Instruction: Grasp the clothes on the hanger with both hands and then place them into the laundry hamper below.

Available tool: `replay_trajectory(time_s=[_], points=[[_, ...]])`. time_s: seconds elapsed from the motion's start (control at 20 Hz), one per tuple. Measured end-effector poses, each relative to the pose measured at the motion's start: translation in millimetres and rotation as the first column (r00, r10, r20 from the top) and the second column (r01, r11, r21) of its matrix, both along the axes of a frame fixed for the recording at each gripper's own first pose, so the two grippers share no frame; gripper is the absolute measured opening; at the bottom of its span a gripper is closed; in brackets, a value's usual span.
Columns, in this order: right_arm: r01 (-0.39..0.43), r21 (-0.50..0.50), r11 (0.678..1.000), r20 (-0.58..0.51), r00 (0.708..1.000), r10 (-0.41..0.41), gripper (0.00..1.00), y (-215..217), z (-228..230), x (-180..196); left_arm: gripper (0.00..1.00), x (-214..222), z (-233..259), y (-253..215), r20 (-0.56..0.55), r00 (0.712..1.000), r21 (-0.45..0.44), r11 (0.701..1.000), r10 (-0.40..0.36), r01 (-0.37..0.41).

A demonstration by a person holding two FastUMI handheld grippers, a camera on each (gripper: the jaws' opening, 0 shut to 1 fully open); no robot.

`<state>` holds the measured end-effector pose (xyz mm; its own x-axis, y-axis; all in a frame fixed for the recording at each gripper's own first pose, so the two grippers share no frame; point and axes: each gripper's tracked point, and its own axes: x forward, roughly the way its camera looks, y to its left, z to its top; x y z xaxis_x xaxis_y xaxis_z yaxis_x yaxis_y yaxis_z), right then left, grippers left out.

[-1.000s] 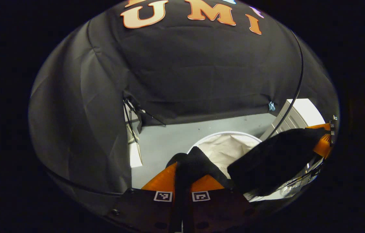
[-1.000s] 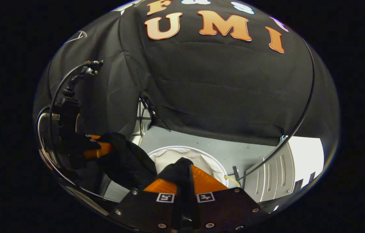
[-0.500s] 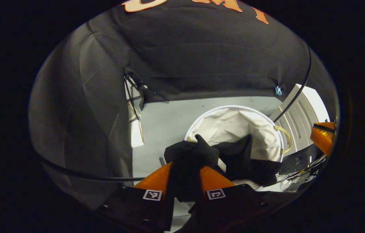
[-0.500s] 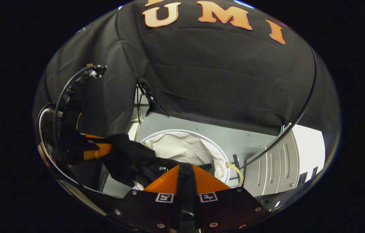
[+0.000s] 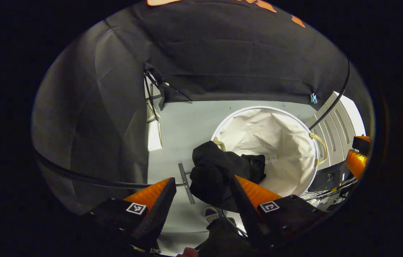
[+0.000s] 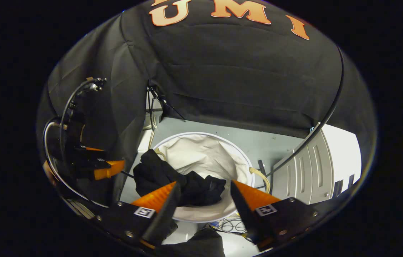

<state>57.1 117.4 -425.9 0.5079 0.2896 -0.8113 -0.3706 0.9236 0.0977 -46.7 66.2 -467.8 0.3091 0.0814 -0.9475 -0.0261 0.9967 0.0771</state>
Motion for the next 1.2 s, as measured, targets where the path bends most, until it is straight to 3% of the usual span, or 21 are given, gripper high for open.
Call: replay_trajectory(time_s=[0.05,0.25,0.55,0.85,1.2], points=[[0.0,0.004,1.0,-0.001,1.0,0.0,0.94,-0.5,1.5,-0.5,0.96,1.8,6.9,-1.7,0.022,1.0,-0.004,1.0,-0.006,0.006],[0.023,0.019,1.0,0.009,1.0,-0.023,0.95,-6.7,15.4,-0.8,0.99,20.0,47.0,-6.5,0.132,0.991,-0.004,0.999,-0.036,0.037],[0.081,0.044,0.996,0.094,0.992,-0.084,0.95,-24.8,63.5,5.5,0.96,54.5,110.8,-11.9,0.295,0.956,-0.029,1.0,0.001,0.008],[0.119,0.079,0.99,0.248,0.959,-0.136,0.95,-47.9,145.4,32.9,0.99,81.0,194.5,-7.9,0.457,0.889,-0.019,1.0,0.016,-0.008],[0.111,0.151,0.982,0.465,0.869,-0.17,0.95,-46.0,270.4,59.3,0.98,113.8,295.1,-10.4,0.623,0.778,-0.088,0.996,0.082,-0.034]])
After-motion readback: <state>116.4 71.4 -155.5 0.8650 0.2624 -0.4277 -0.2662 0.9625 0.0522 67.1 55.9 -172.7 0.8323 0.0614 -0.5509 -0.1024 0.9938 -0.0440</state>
